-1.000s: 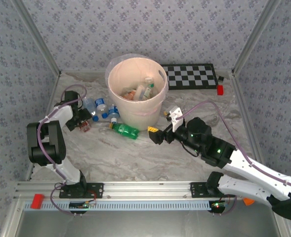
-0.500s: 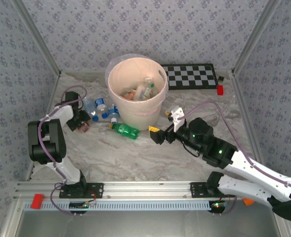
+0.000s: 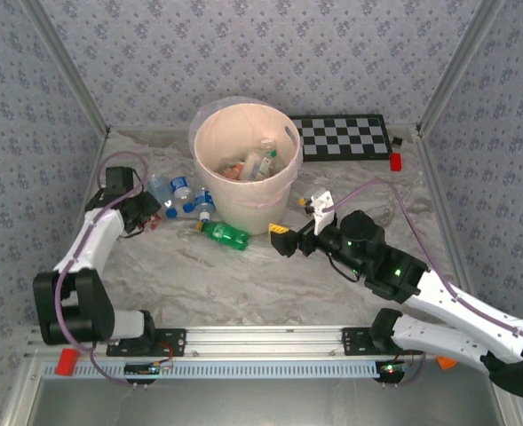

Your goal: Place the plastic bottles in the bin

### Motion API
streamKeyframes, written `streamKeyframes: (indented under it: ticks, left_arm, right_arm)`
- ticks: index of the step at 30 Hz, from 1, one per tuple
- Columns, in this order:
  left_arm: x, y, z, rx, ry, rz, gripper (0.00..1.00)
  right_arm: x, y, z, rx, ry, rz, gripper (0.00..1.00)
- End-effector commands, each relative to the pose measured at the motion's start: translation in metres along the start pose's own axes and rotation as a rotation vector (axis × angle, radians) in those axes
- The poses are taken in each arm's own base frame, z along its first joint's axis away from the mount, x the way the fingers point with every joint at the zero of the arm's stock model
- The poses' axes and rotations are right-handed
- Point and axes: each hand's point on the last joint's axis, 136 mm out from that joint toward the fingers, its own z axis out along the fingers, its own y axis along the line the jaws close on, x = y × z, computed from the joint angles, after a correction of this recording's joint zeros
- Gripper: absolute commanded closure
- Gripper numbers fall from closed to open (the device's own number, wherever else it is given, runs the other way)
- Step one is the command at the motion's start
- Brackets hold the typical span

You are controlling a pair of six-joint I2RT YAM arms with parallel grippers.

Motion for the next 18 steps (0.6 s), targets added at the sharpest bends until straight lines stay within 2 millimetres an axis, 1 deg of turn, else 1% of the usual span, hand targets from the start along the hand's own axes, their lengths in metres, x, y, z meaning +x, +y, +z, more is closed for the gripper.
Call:
streamKeyframes:
  ticks: [1,4,7,15,18]
  left_arm:
    - [0.006,-0.015,-0.028,0.069,-0.014,0.005,0.36]
    - [0.005,-0.029,-0.055,0.132,-0.059,0.015,0.35]
    - [0.004,-0.050,-0.086,0.223,-0.108,0.034,0.35]
    - [-0.002,-0.127,-0.170,0.440,-0.236,0.173,0.36]
    - [-0.008,-0.156,-0.203,0.493,-0.302,0.252,0.37]
  right_arm:
    - [-0.027,-0.003,-0.009,0.019,-0.062,0.040,0.00]
    - [-0.036,0.000,-0.008,0.009,-0.072,0.050,0.00]
    - [-0.045,0.004,-0.007,-0.002,-0.080,0.056,0.00]
    - [-0.068,0.010,-0.004,-0.018,-0.099,0.060,0.00]
    - [-0.070,0.012,-0.003,-0.020,-0.097,0.065,0.00]
